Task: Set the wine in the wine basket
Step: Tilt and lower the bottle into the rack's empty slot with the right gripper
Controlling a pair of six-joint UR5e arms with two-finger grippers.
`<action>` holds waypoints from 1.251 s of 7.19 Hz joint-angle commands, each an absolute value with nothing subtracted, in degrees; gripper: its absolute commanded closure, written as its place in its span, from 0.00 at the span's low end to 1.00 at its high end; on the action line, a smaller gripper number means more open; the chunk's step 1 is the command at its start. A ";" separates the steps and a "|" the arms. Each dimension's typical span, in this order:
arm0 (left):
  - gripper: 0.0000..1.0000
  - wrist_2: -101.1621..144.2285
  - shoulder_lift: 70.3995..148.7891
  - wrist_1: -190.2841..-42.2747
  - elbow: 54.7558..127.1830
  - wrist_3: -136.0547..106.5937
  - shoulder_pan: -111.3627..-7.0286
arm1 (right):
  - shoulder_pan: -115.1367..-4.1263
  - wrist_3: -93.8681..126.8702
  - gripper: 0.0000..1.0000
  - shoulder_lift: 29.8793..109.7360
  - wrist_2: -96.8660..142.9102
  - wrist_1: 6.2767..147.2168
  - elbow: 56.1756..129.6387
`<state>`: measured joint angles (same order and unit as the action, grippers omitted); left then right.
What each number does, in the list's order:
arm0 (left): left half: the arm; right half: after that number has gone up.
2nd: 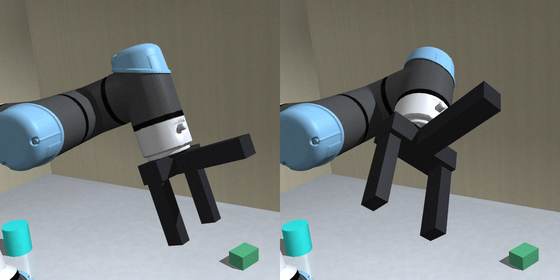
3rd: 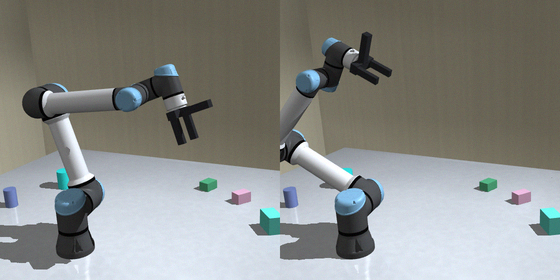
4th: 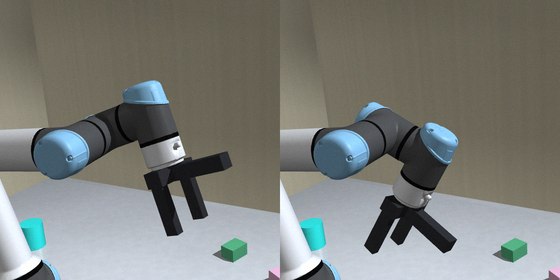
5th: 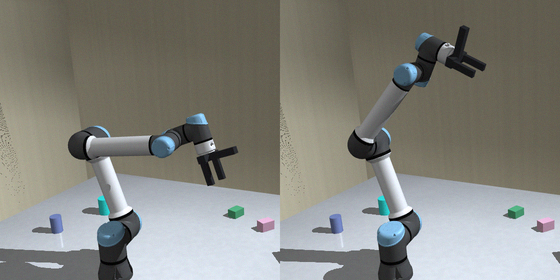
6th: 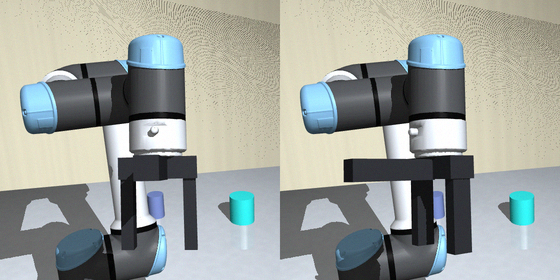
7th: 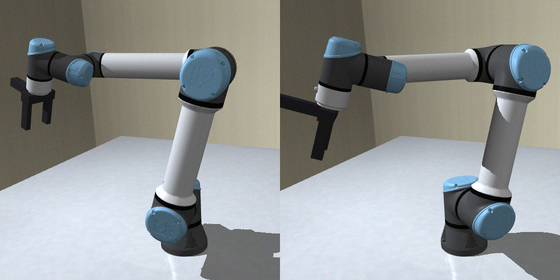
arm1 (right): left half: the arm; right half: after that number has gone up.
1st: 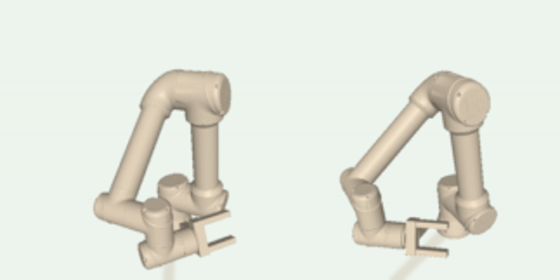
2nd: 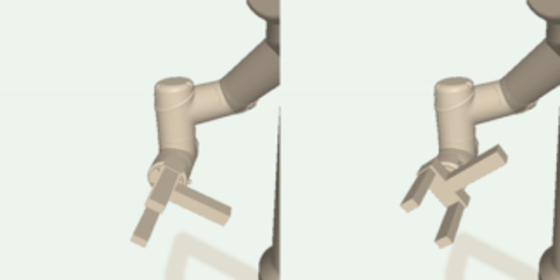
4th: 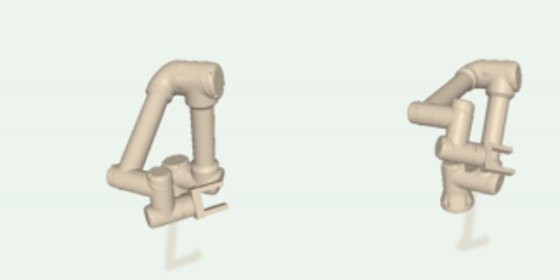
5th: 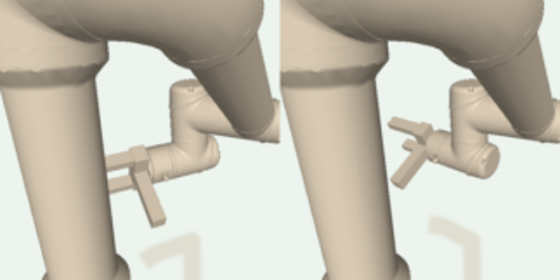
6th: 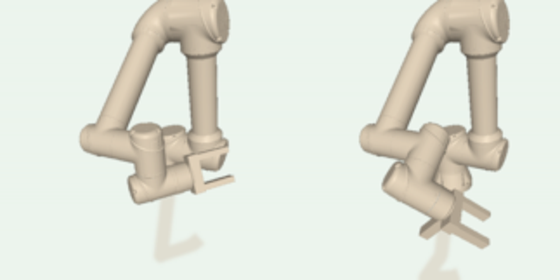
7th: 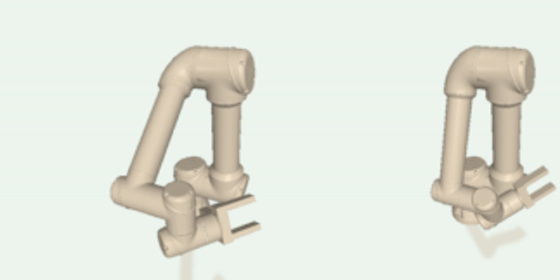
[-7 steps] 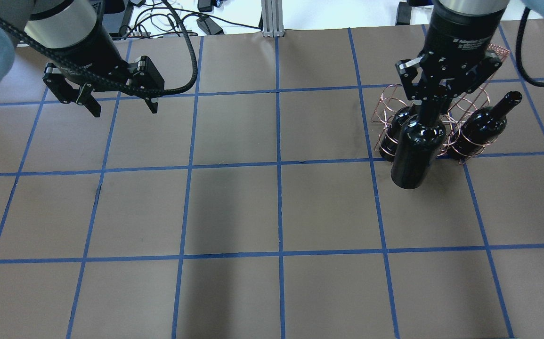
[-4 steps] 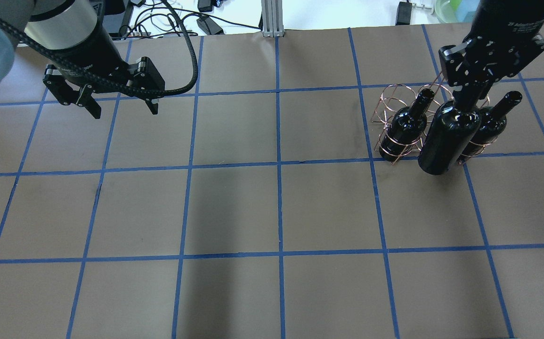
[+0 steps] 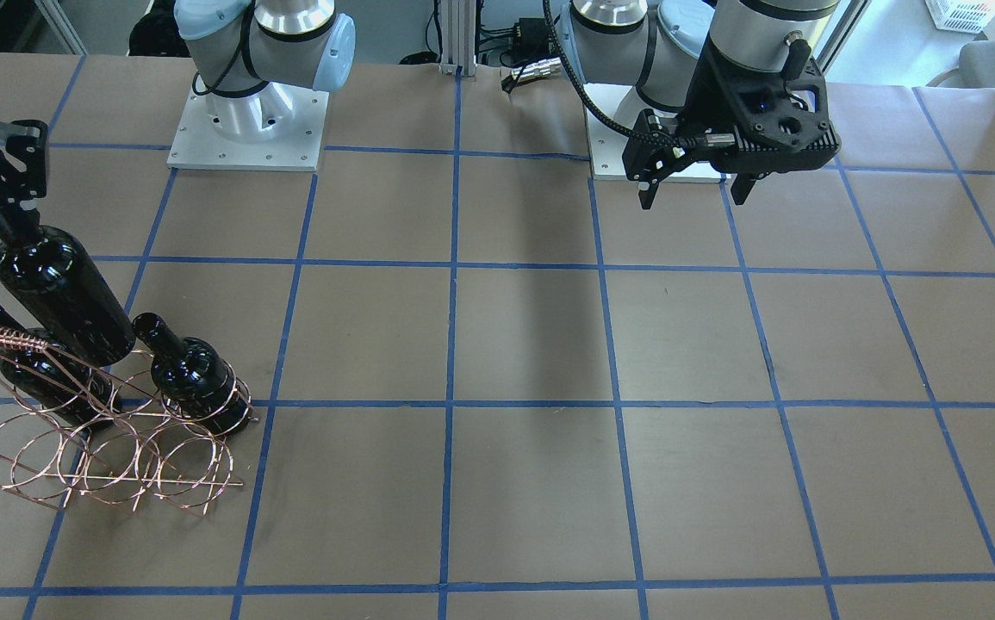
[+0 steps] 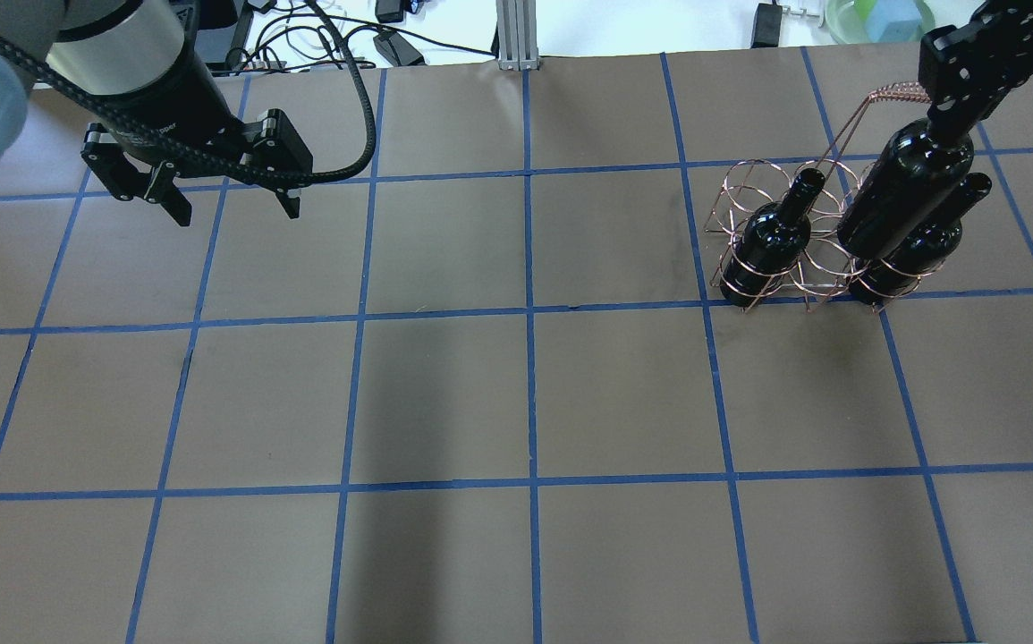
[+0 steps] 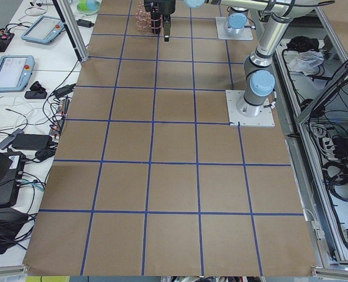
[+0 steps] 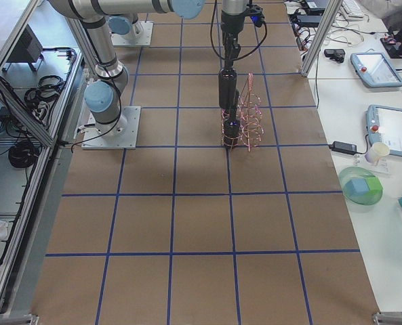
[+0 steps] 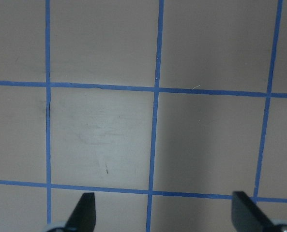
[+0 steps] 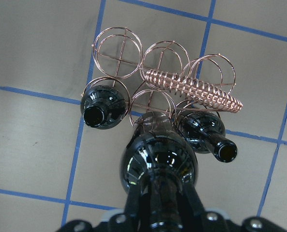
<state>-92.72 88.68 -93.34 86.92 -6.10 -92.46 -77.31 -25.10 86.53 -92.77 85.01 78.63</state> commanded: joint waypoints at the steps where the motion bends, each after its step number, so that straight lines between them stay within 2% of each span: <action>1: 0.00 -92.72 88.68 -93.34 86.92 -6.06 -92.46 | -76.91 -25.66 1.00 84.12 -92.02 85.86 78.66; 9: 0.00 -92.81 88.68 -93.43 87.01 -6.06 -92.46 | -76.90 -25.49 1.00 81.04 -92.55 88.77 79.80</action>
<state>-92.81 88.68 -93.43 87.01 -6.06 -92.46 -76.90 -25.55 81.34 -92.68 88.77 79.69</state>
